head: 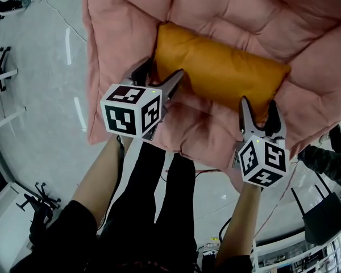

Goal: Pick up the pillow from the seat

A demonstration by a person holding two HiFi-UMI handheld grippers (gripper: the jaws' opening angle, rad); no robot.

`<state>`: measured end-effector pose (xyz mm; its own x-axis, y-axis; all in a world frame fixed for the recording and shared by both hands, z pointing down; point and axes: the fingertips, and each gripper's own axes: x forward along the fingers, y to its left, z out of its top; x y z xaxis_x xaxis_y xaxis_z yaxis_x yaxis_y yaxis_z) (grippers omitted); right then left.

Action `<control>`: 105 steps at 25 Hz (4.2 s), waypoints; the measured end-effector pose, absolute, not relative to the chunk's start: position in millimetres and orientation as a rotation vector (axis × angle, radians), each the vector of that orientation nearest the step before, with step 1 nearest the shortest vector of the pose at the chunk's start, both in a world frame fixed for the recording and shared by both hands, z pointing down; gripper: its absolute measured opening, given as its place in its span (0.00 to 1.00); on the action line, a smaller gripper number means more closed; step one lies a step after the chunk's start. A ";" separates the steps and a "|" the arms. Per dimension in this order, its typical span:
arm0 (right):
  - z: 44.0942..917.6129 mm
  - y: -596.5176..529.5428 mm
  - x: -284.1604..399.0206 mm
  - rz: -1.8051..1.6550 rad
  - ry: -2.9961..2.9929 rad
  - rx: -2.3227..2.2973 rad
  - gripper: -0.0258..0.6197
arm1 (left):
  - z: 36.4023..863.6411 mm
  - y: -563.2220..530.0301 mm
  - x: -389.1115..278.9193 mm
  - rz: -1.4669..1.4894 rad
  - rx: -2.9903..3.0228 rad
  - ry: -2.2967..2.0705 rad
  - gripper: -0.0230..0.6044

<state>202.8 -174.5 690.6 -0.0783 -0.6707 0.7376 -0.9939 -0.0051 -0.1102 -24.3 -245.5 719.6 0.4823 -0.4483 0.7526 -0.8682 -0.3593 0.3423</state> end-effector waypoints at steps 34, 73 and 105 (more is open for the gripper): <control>745.1 -183.0 211.8 1.019 -1.685 1.638 0.62 | 767.2 -251.2 -8.3 0.867 1.992 -1.054 0.58; 730.4 -167.2 197.1 0.915 -1.690 1.663 0.43 | 748.1 -232.1 -8.4 0.862 2.080 -1.027 0.34; 682.8 -160.2 191.5 0.821 -1.750 1.738 0.42 | 694.8 -232.1 -13.8 0.827 2.174 -1.092 0.34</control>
<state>191.5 -160.2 682.8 -0.0265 -0.6729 0.7392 -0.9986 -0.0154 -0.0499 -13.8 -232.1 694.8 0.4766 -0.4877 0.7315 -0.8362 -0.5083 0.2059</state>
